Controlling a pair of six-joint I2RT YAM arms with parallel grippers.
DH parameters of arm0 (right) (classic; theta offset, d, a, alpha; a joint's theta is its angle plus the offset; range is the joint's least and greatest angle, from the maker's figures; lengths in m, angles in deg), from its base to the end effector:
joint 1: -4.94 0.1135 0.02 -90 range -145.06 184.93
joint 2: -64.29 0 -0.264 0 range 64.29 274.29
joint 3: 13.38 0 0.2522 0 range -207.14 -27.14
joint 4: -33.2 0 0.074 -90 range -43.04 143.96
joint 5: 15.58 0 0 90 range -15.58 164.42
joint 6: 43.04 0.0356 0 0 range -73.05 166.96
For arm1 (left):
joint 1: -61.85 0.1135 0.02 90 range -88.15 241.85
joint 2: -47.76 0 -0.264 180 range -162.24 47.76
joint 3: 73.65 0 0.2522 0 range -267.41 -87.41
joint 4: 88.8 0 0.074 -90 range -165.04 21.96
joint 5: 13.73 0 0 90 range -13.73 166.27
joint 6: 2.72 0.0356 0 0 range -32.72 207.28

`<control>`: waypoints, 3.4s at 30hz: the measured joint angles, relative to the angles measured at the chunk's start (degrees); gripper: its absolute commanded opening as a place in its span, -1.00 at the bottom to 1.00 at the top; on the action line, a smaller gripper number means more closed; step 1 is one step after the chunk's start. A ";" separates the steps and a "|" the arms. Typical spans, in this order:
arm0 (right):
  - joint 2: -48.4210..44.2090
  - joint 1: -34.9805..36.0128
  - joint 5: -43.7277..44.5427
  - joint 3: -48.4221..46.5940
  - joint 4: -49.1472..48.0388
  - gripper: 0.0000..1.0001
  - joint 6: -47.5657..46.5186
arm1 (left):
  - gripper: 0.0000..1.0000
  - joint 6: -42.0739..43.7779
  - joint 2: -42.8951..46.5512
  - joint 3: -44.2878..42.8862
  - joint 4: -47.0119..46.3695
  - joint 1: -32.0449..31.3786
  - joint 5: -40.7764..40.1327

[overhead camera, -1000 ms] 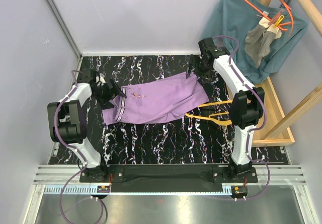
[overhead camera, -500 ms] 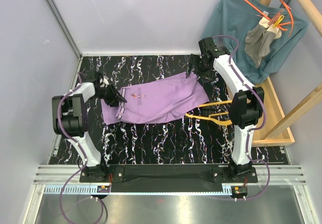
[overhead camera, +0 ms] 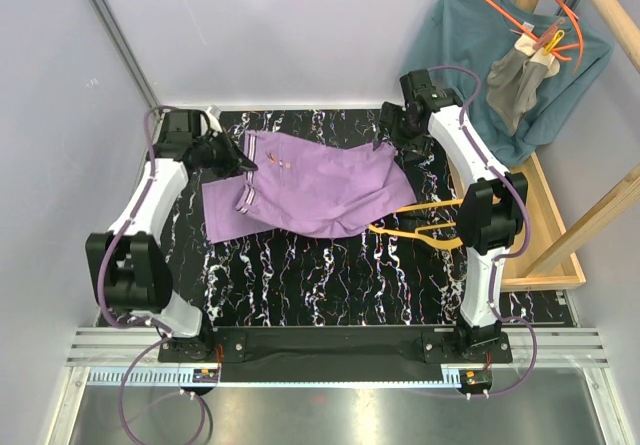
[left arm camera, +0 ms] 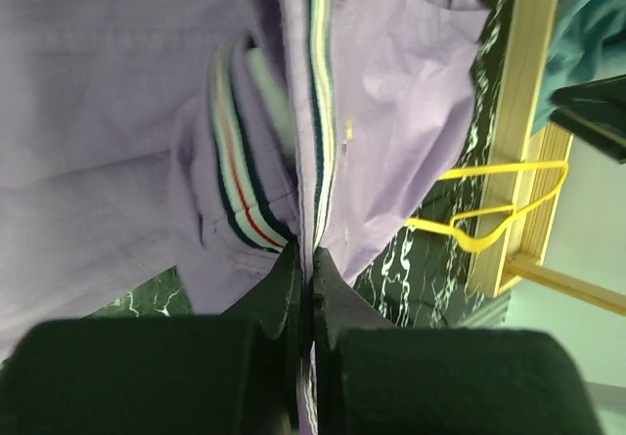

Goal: Place the trousers on the hanger
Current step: Fold the trousers at the center of the board.

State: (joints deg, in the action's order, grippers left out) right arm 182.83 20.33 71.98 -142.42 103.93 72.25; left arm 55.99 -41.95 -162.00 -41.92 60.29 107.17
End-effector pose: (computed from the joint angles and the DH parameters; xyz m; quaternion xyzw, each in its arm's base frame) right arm 0.4320 0.1205 0.2963 0.0779 0.9631 0.1086 0.2337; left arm 0.3398 -0.0275 0.2935 -0.1393 0.8948 -0.3359 0.2591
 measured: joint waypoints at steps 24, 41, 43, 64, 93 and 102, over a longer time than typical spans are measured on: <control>4.33 -0.13 -10.08 0.22 -3.15 0.90 0.42 | -1.00 3.67 -0.96 13.14 -3.54 14.67 -6.29; 13.09 -0.31 -8.98 2.58 -10.43 1.00 3.26 | -1.00 1.46 5.79 13.77 -3.10 13.33 -5.90; 13.09 -0.35 -8.20 2.58 -9.79 0.99 1.42 | -1.00 1.49 5.92 13.79 -3.10 13.33 -5.90; 11.02 -2.43 -11.47 12.33 -12.17 -0.95 0.20 | -1.00 0.76 10.16 12.22 -1.25 13.07 -6.19; 15.93 -2.27 -21.68 -5.09 -19.12 -0.60 14.08 | -1.00 2.86 9.22 16.44 0.85 18.12 -13.81; 17.27 3.02 -32.04 3.04 -28.00 -0.48 18.05 | -1.00 3.28 10.38 15.10 2.84 18.10 -15.04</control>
State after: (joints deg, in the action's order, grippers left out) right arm 200.09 23.35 39.94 -139.39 75.94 90.31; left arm 59.27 -31.57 -146.89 -39.08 78.39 92.13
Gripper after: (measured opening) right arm 0.131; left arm 0.026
